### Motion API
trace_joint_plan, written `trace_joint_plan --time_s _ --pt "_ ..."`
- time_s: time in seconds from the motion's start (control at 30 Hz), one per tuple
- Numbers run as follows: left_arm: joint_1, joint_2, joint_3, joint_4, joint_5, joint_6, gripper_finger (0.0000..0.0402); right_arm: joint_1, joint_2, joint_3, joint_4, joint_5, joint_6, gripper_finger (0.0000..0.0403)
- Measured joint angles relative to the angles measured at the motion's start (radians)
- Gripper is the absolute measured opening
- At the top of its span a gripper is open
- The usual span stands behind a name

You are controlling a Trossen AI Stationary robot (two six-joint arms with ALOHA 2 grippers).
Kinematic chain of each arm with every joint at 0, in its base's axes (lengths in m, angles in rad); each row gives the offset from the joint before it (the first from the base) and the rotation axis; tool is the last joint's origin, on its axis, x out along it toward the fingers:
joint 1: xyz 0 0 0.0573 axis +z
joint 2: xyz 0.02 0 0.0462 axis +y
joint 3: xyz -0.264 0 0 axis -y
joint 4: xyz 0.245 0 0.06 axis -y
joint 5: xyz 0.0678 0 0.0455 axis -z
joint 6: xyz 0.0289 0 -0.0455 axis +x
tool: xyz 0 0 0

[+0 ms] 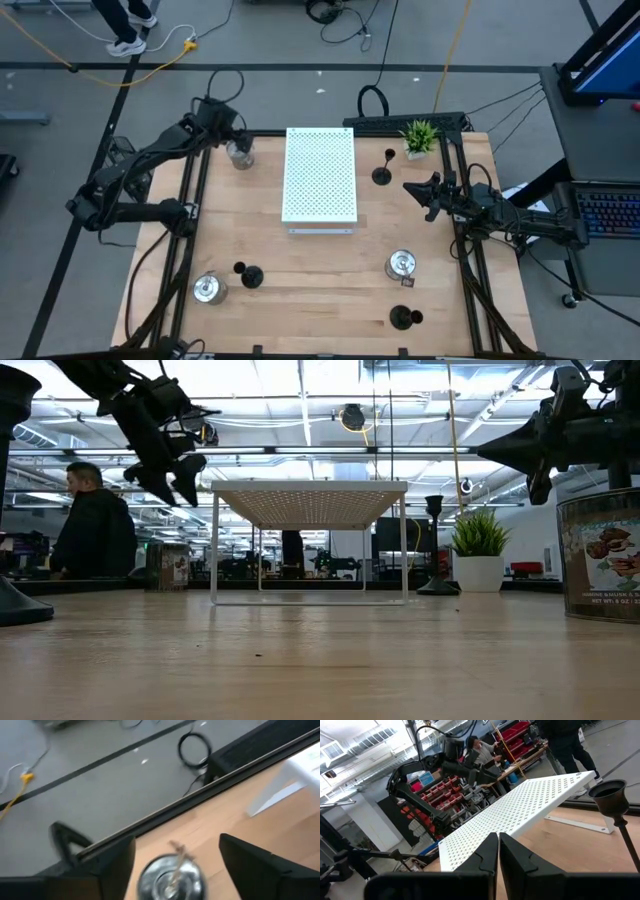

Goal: Pick & Place candle stick holders
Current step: Put the top silver scented candle on the shelf

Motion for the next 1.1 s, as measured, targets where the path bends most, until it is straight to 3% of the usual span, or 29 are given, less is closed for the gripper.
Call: trace_joint_plan --time_s 0.13,0.2,0.5,1.1 --pt "-0.002 0.000 0.000 -0.022 -0.008 -0.062 0.0378 0.000 0.000 0.000 0.000 0.000 0.000 0.0009" --pt "-0.009 0.000 0.000 -0.032 -0.008 -0.088 0.0394 0.000 0.000 0.000 0.000 0.000 0.000 0.0009" --pt "-0.040 0.014 0.000 -0.074 -0.008 -0.178 0.0397 0.000 0.000 0.000 0.000 0.000 0.000 0.0009" --pt "-0.033 0.197 0.000 -0.125 -0.010 -0.233 0.0400 0.000 0.000 0.000 -0.004 0.000 0.001 0.0009"
